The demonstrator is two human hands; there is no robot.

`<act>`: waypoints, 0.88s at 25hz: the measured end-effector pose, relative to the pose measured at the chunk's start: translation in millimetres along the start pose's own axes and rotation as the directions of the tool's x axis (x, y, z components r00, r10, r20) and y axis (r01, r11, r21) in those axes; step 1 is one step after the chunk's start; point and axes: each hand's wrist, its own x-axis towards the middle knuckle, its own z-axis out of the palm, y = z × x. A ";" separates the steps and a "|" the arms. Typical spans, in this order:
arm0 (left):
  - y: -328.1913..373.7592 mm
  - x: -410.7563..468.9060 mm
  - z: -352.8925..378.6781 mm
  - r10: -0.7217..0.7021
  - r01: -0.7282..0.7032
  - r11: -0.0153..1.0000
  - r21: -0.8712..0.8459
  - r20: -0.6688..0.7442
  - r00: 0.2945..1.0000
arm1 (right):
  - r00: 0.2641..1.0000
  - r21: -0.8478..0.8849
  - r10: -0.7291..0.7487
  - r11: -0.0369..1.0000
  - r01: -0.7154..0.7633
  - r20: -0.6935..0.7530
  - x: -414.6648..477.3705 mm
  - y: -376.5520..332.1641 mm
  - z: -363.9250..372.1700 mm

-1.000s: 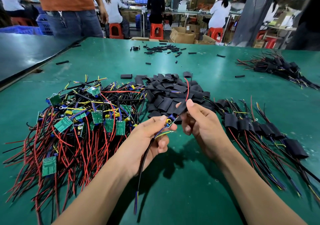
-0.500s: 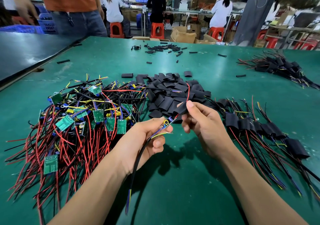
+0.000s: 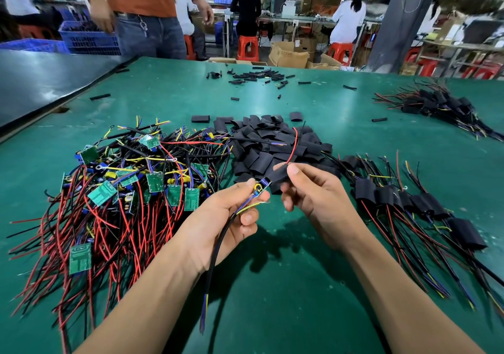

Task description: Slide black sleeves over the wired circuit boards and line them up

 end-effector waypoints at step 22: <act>-1.8 -1.5 0.4 0.062 -0.057 0.997 0.047 -0.105 0.993 | 0.991 -0.101 -0.083 0.992 0.073 -0.106 1.2 10.7 5.2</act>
